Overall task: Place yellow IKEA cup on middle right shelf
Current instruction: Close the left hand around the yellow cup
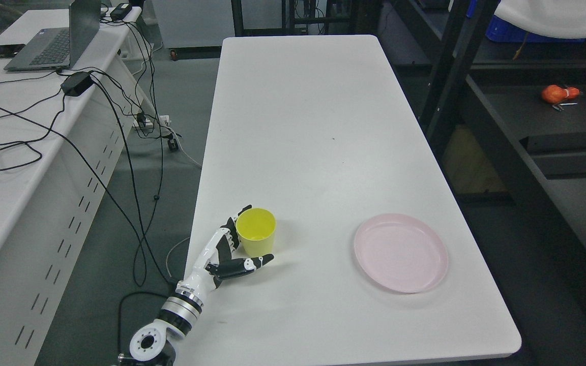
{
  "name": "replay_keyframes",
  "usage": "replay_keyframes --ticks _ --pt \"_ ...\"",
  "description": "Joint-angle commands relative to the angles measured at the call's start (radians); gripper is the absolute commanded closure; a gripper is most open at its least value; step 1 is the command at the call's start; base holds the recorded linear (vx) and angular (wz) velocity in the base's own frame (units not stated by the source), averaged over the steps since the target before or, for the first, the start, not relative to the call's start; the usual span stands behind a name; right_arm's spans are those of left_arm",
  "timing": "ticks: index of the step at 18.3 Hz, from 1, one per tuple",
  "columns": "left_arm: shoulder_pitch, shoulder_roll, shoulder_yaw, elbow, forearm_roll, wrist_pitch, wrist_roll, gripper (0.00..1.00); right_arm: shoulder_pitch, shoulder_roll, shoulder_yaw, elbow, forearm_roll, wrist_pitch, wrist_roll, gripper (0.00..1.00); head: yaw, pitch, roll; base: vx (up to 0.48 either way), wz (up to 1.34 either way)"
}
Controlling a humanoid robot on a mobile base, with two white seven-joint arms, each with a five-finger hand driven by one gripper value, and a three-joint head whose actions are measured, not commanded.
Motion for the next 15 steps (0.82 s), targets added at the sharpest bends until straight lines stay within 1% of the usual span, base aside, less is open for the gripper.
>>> replay_keyframes --ticks 1,4,6,7,10,12,13,15 --pt "-0.048 0.017 -0.035 0.119 -0.026 -0.003 -0.002 0.01 0.014 -0.017 0.017 0.000 -0.025 0.000 0.001 0.01 0.0000 0.000 0.000 0.000 0.00" --pt "-0.091 0.017 -0.015 0.176 -0.026 -0.003 -0.002 0.03 0.014 -0.017 0.017 0.000 -0.025 0.000 0.001 0.01 0.0000 0.000 0.000 0.000 0.00" --pt "-0.112 0.017 0.000 0.214 -0.026 -0.003 -0.002 0.09 0.014 -0.017 0.017 0.000 -0.025 0.000 0.001 0.01 0.0000 0.000 0.000 0.000 0.00" --pt "-0.114 0.017 0.008 0.225 -0.026 -0.003 -0.002 0.14 0.014 -0.017 0.017 0.000 -0.025 0.000 0.001 0.01 0.0000 0.000 0.000 0.000 0.00" --pt "-0.115 0.017 0.049 0.233 -0.023 -0.006 -0.002 0.39 0.014 -0.017 0.017 0.000 -0.025 0.000 0.001 0.01 0.0000 0.000 0.000 0.000 0.00" --pt "-0.117 0.017 0.090 0.233 -0.008 -0.026 -0.002 0.59 0.014 -0.017 0.017 0.000 -0.025 0.000 0.001 0.01 0.0000 0.000 0.000 0.000 0.00" --pt "-0.117 0.017 0.097 0.233 0.009 -0.044 -0.002 0.66 0.014 -0.017 0.017 0.000 -0.025 0.000 0.001 0.01 0.0000 0.000 0.000 0.000 0.00" --pt "-0.106 0.017 0.109 0.223 0.075 -0.119 -0.002 0.86 0.014 -0.017 0.017 0.000 -0.025 0.000 0.001 0.00 0.0000 0.000 0.000 0.000 0.00"
